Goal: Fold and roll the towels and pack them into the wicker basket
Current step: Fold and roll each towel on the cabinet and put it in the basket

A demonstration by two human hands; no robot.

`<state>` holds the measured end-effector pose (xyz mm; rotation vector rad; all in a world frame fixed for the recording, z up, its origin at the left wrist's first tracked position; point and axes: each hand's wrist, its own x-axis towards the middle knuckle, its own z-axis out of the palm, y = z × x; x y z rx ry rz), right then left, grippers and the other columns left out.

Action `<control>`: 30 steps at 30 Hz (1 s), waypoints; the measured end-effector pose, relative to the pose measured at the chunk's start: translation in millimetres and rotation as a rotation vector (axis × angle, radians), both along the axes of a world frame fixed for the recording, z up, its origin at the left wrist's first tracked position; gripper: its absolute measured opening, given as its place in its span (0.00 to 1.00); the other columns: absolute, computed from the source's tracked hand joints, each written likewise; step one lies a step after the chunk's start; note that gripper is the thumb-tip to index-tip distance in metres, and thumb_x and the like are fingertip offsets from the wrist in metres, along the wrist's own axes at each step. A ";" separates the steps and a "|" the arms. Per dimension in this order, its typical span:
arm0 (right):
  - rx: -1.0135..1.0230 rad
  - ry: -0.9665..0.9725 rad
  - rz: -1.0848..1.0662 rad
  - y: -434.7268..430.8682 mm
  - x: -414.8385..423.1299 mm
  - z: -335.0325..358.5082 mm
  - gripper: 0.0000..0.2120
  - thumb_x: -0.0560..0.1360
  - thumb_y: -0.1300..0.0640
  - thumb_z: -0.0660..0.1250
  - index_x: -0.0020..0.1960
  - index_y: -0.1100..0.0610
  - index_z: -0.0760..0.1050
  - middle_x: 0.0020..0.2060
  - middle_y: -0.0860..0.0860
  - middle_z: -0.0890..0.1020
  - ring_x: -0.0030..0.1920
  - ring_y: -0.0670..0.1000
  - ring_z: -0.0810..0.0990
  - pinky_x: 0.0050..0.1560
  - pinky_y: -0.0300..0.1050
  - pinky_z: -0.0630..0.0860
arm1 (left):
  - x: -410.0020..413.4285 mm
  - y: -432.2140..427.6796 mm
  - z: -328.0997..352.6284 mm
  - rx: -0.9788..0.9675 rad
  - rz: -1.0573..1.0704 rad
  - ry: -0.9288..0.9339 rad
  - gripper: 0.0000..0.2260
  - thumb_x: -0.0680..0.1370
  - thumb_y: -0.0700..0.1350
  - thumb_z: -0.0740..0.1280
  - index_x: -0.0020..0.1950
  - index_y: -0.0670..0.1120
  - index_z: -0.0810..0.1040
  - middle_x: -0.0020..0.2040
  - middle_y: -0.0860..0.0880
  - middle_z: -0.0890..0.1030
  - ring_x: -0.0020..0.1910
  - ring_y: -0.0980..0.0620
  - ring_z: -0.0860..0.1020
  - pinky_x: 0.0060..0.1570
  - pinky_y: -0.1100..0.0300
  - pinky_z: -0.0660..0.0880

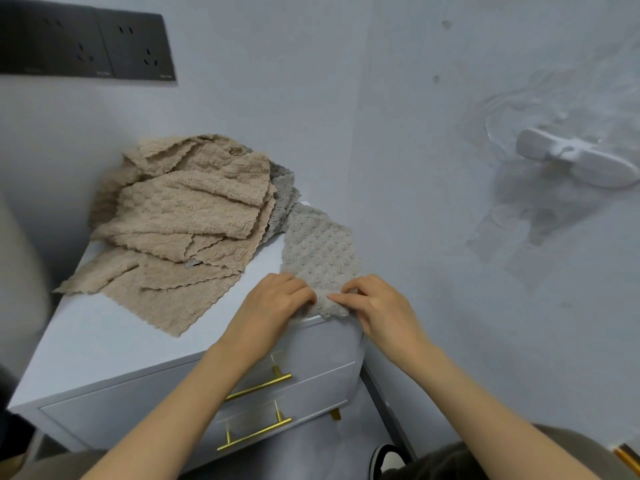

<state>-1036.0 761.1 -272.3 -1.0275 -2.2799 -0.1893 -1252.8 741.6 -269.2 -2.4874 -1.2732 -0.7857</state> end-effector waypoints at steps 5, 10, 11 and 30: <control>0.001 -0.158 0.033 -4.4 9.7 -0.5 0.20 0.65 0.60 0.71 0.57 0.54 0.81 0.49 0.48 0.82 0.48 0.52 0.80 0.39 0.42 0.79 | -9.4 -8.2 -1.7 -0.154 0.033 -0.049 0.14 0.77 0.50 0.58 0.57 0.51 0.80 0.54 0.56 0.82 0.47 0.54 0.81 0.40 0.58 0.80; 0.009 -0.199 0.034 -0.7 13.6 -1.5 0.23 0.64 0.63 0.75 0.59 0.53 0.79 0.52 0.46 0.82 0.50 0.49 0.75 0.39 0.43 0.79 | -15.1 -14.9 0.7 -0.273 0.057 -0.158 0.15 0.78 0.51 0.64 0.65 0.53 0.77 0.61 0.57 0.79 0.54 0.58 0.80 0.54 0.61 0.77; 0.008 -0.180 0.027 0.0 13.6 -2.0 0.22 0.65 0.64 0.75 0.58 0.52 0.80 0.52 0.45 0.82 0.50 0.48 0.74 0.40 0.42 0.79 | -15.2 -15.1 1.5 -0.279 0.058 -0.179 0.15 0.78 0.49 0.66 0.65 0.52 0.77 0.60 0.57 0.80 0.54 0.58 0.80 0.55 0.64 0.75; -0.981 0.695 -0.183 10.1 10.1 20.1 0.03 0.75 0.57 0.69 0.49 0.53 0.80 0.44 0.53 0.85 0.45 0.46 0.82 0.48 0.37 0.73 | -14.6 -6.4 13.3 -0.647 0.286 -0.694 0.04 0.80 0.47 0.63 0.53 0.49 0.75 0.36 0.53 0.81 0.34 0.59 0.77 0.34 0.66 0.68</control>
